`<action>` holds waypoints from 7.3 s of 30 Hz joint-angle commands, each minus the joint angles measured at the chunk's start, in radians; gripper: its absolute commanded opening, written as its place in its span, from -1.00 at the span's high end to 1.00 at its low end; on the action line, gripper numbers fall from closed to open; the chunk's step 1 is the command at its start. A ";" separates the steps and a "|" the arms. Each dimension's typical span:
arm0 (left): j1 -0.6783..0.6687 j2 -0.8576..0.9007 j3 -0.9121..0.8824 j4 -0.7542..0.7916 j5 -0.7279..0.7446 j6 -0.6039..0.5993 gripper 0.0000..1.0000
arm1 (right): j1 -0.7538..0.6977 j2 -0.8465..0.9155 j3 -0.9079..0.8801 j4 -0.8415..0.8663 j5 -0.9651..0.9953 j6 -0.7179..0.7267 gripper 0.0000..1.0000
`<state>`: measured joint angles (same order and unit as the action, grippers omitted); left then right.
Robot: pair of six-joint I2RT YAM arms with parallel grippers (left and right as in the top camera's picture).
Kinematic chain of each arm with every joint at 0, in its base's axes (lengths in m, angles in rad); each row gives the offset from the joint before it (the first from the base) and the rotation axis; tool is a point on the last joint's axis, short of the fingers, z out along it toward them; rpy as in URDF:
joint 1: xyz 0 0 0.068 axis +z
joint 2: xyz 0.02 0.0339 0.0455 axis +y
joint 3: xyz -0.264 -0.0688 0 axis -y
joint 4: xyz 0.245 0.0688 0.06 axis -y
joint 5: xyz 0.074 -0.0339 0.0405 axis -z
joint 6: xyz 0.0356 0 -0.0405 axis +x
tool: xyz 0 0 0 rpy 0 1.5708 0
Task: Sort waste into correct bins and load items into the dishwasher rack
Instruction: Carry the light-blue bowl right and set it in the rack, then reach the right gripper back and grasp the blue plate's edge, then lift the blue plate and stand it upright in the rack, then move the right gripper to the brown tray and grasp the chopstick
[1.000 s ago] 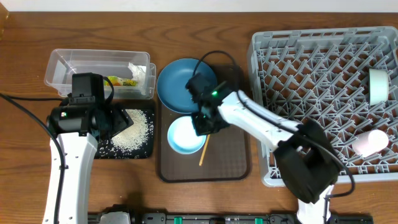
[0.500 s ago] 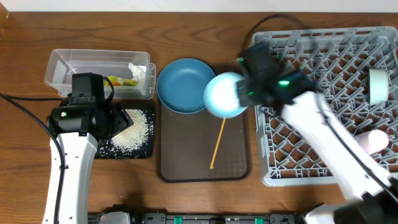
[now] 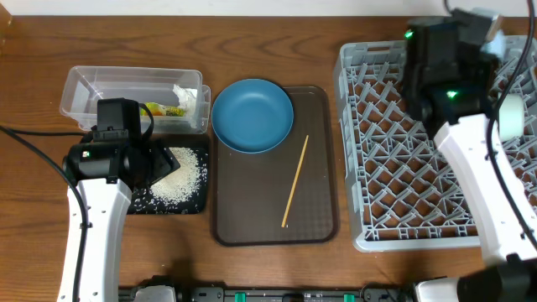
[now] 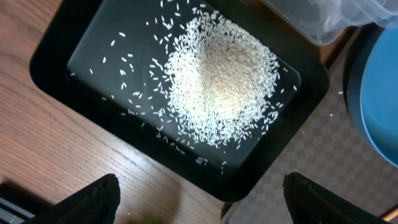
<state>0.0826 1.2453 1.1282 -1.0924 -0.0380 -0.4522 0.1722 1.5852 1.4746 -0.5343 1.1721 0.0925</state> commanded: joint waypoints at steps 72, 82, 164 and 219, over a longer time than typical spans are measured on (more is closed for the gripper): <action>0.004 -0.003 0.005 -0.003 -0.019 -0.006 -0.74 | 0.029 0.055 0.018 -0.179 -1.432 0.043 -0.41; 0.004 -0.003 0.005 -0.003 -0.019 -0.006 -0.74 | 0.266 0.254 0.018 -0.063 -1.373 0.112 -0.39; 0.004 -0.003 0.005 0.001 -0.019 -0.006 -0.74 | 0.156 0.302 0.074 -0.218 0.041 -0.207 0.98; 0.004 -0.003 0.005 0.001 -0.019 -0.006 -0.74 | 0.250 -0.034 0.081 -0.427 -1.088 0.016 -0.51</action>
<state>0.0826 1.2453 1.1282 -1.0920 -0.0376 -0.4522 0.4187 1.5387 1.5593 -0.9611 0.1928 0.0841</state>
